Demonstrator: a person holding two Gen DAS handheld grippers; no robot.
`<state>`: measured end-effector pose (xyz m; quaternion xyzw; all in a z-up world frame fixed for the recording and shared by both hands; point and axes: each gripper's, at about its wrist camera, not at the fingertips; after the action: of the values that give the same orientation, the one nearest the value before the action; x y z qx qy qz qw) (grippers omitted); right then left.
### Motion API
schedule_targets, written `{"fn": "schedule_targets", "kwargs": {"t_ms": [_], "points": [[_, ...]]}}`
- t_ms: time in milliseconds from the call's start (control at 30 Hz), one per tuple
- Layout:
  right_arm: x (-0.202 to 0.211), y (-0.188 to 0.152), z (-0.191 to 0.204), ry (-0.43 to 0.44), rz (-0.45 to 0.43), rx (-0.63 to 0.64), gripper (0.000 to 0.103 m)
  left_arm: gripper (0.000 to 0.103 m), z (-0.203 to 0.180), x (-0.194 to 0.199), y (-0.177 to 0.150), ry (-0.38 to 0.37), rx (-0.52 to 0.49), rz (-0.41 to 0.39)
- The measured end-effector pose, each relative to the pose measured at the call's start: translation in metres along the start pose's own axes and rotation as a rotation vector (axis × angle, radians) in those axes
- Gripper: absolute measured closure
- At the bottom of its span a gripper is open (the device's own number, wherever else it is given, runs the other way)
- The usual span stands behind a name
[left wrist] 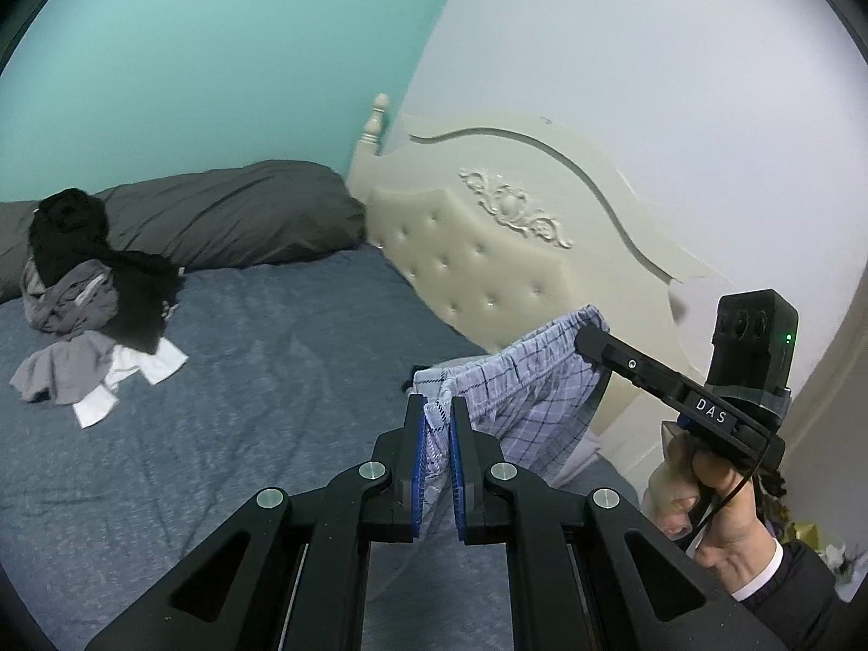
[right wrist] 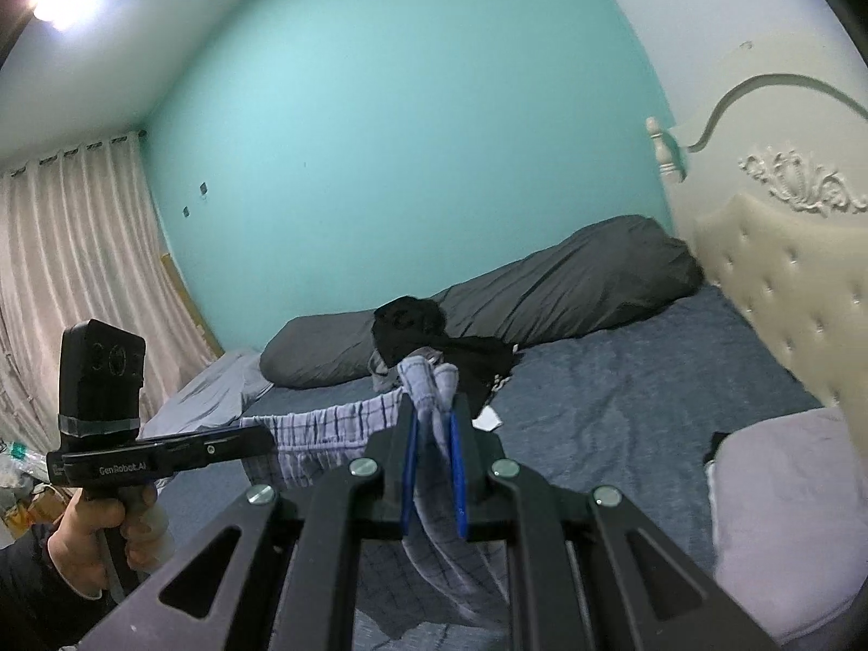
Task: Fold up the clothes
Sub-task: 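Lift the plaid shorts off the bed with both grippers holding the waistband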
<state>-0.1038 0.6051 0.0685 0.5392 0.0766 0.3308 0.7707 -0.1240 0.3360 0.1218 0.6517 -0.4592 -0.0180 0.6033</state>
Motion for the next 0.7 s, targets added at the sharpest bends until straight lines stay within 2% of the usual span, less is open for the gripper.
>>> {"fn": "schedule_targets", "kwargs": {"t_ms": [367, 700], "points": [[0.085, 0.008, -0.041, -0.078, -0.042, -0.002, 0.093, 0.095, -0.082, -0.032, 0.013, -0.077, -0.080, 0.019], [0.153, 0.003, -0.087, -0.161, -0.066, -0.022, 0.093, 0.095, -0.152, -0.076, 0.010, -0.146, -0.128, 0.058]]}}
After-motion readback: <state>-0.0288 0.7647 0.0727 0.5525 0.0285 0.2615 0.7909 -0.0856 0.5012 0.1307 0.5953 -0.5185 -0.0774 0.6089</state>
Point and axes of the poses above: each gripper's, at about its wrist camera, not at the fingertips, and x roughly against the way its jaws point, z to its left, y to its top, and after that the axes turned 9 degrees about y, right-handed
